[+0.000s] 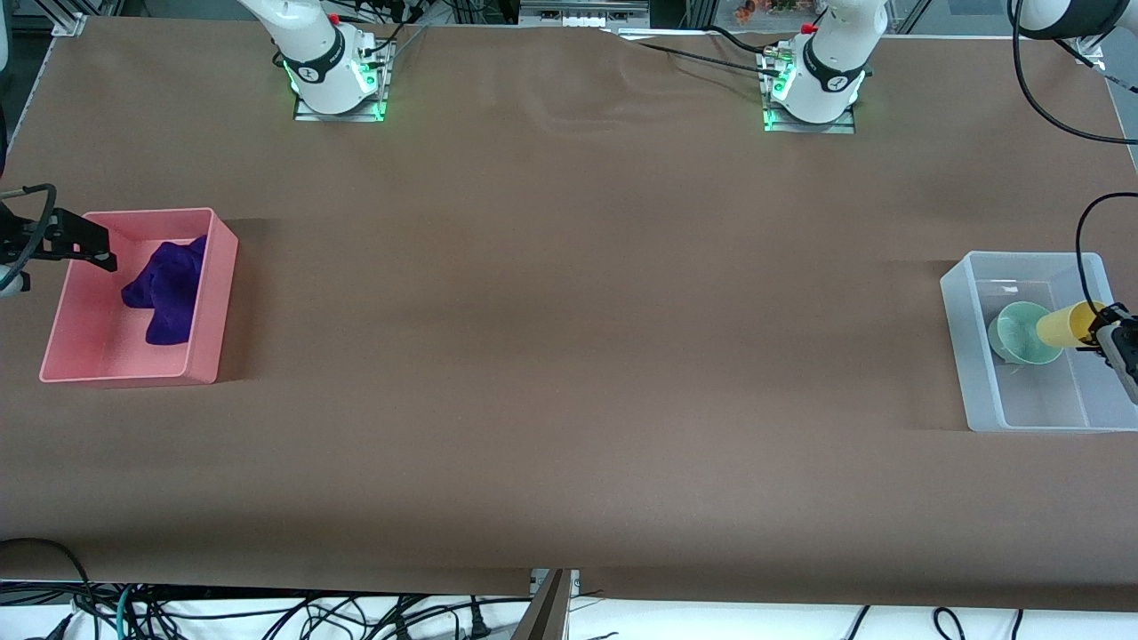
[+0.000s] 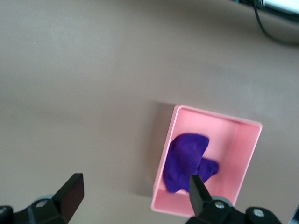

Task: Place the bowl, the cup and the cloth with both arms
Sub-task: 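Lower the yellow cup into the green bowl with the left gripper, then open the left gripper and lift it away from the bin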

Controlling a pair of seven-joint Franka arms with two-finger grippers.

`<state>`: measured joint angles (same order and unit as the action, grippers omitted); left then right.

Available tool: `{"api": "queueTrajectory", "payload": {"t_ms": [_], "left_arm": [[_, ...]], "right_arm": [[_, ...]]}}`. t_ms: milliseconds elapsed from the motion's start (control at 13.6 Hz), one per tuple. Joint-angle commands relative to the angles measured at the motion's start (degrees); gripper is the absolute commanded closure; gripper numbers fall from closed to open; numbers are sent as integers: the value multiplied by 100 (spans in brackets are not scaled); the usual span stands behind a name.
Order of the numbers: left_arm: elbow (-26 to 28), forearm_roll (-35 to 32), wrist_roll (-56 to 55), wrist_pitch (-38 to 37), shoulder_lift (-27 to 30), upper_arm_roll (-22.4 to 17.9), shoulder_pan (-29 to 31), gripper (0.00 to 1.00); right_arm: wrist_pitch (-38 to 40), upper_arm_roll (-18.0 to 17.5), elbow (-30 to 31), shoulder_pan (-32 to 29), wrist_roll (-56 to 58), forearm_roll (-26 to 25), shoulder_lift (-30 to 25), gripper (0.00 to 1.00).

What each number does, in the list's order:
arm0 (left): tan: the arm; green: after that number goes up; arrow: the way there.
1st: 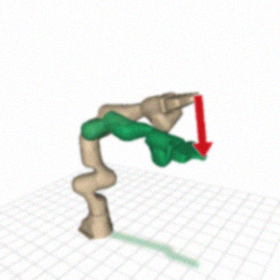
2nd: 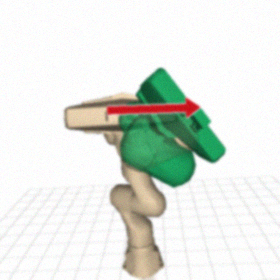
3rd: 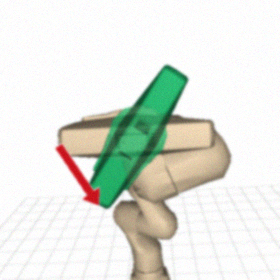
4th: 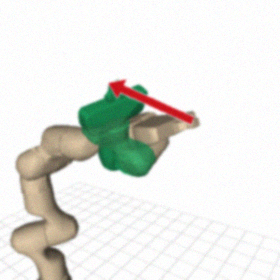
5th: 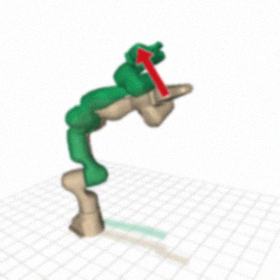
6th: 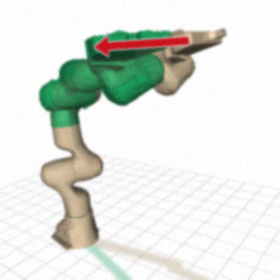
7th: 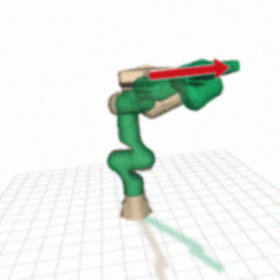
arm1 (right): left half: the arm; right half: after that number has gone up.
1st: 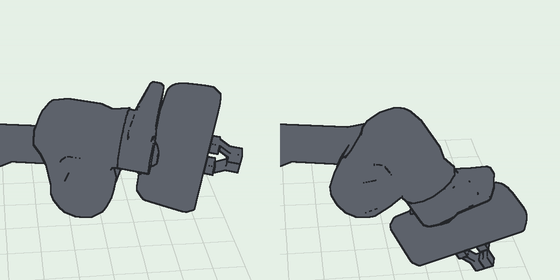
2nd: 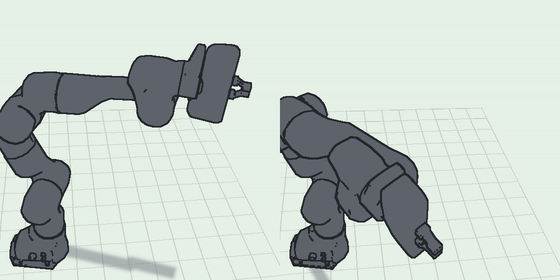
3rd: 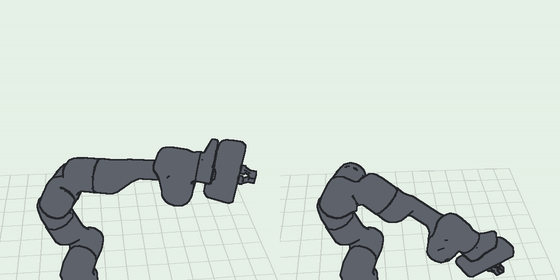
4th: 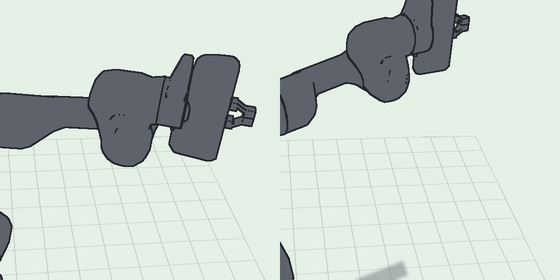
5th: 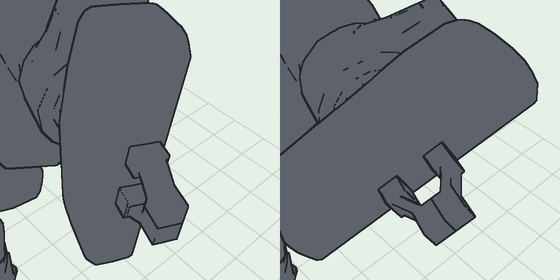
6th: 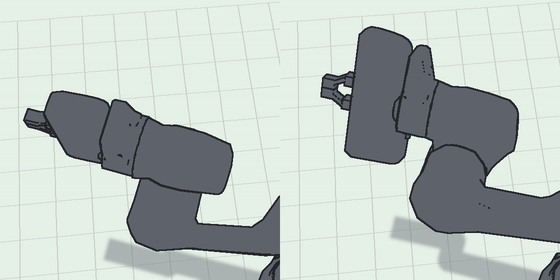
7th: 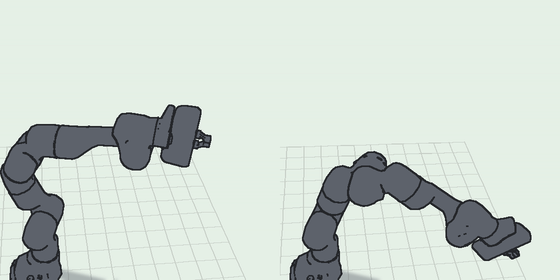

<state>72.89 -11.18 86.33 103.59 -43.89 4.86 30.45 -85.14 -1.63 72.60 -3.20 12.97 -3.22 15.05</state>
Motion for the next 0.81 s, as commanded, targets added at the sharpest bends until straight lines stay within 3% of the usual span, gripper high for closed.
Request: {"api": "queueTrajectory", "payload": {"t_ms": [0, 74, 147, 441, 735], "left_arm": [[260, -86, 173, 214, 3, 41, 58, 83], [278, -68, 174, 206, 12, 50, 58, 5], [278, -68, 174, 171, 38, 58, 49, 0], [146, 37, -10, -233, 415, 216, -47, 0], [94, 187, -1859, -672, 952, 944, -162, 0]], "right_arm": [[357, -110, 175, -5, -1215, 14, -239, 0], [489, -197, 245, -14, -1236, 23, -326, 0], [629, -224, 298, -23, -1262, 67, -362, 0], [1017, -215, 333, -23, -1324, 217, -450, 0], [1035, -163, 360, -32, -1245, 138, -468, 0]]}}
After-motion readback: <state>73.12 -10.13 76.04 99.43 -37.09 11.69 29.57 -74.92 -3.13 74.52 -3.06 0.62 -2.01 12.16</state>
